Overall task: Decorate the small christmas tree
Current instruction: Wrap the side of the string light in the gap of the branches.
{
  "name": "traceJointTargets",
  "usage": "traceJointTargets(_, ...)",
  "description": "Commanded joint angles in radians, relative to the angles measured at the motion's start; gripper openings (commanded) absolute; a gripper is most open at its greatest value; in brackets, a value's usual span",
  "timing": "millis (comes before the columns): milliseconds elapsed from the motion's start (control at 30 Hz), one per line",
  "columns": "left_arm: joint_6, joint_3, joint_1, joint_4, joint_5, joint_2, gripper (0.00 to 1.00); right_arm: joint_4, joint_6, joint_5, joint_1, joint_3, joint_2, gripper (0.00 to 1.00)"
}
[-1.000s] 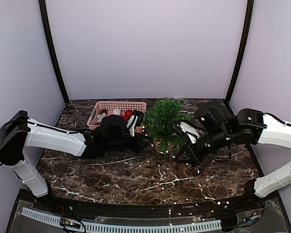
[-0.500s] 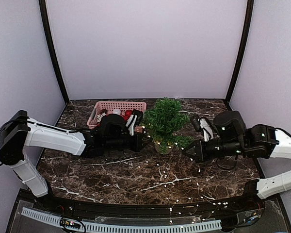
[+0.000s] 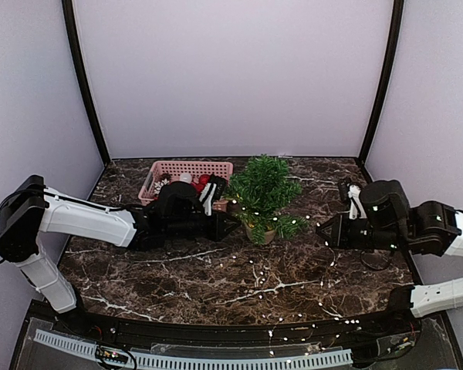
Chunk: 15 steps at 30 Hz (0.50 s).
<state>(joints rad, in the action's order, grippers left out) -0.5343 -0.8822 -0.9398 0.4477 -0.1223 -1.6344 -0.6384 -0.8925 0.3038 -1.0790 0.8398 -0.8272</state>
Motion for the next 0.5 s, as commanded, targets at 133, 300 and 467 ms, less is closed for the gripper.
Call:
traceJointTargets(133, -0.015, 0.005, 0.007, 0.041, -0.030, 0.035, 0.00, 0.093, 0.044, -0.085, 0.002, -0.068, -0.001, 0.00)
traceJointTargets(300, -0.023, 0.002, 0.006, 0.048, -0.033, 0.031, 0.00, 0.364, 0.122, -0.368, -0.034, -0.107, -0.014, 0.00)
traceJointTargets(467, -0.027, 0.000, 0.007, 0.050, -0.031, 0.031, 0.00, 0.554, 0.117, -0.550, -0.057, -0.139, -0.061, 0.00)
